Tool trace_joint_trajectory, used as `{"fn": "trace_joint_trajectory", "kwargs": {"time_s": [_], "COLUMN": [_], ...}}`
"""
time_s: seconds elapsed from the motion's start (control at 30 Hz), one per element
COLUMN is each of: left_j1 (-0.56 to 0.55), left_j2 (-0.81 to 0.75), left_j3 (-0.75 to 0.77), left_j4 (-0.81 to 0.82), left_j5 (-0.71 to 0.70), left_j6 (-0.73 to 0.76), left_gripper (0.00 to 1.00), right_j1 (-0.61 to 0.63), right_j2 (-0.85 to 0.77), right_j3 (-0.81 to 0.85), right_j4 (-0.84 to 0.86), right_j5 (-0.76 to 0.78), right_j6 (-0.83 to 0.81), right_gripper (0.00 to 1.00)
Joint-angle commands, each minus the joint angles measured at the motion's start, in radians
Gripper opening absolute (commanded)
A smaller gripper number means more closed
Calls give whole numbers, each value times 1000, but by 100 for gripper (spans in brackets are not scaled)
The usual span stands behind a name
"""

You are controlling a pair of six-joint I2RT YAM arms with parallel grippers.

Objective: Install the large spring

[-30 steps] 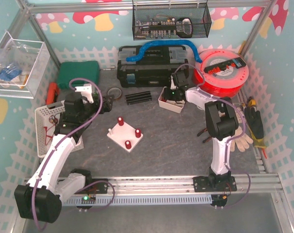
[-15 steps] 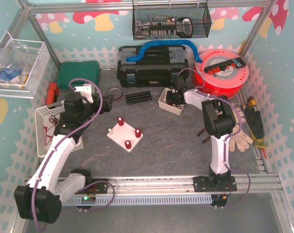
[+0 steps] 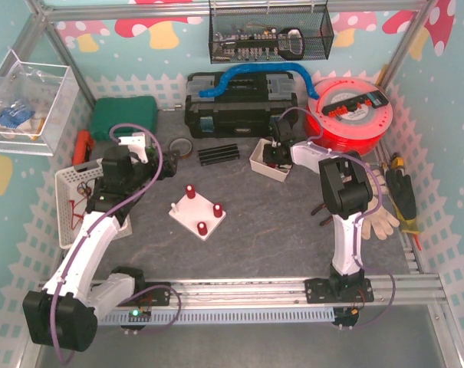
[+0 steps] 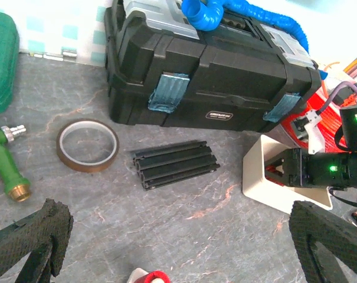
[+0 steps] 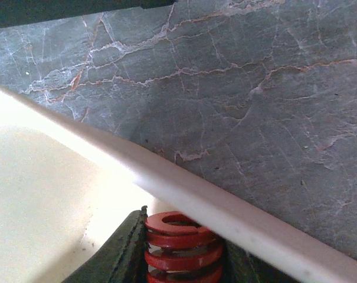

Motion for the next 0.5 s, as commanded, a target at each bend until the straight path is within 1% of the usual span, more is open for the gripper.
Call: {"fn": "trace_joint_trajectory", "kwargs": {"time_s": [0.0,0.2,0.47], "left_j1": [-6,-5,-9], "left_j2": [8,7,9], "left_j3": [-9,-16,-20], "left_j4": [21,26,26], "left_j5": [-6,-9,-3], "left_j6": [17,12,2], "left_gripper": [99,99,99], "right_j1": [3,3,2], "right_j2": [-67,-108,-130], "right_j3": [-29,-52,-64], "right_j4": [20,25,43], "right_j5": [-3,-52,-57], "right_j6": [-58,-77,-105], "right_gripper": [11,10,10]}}
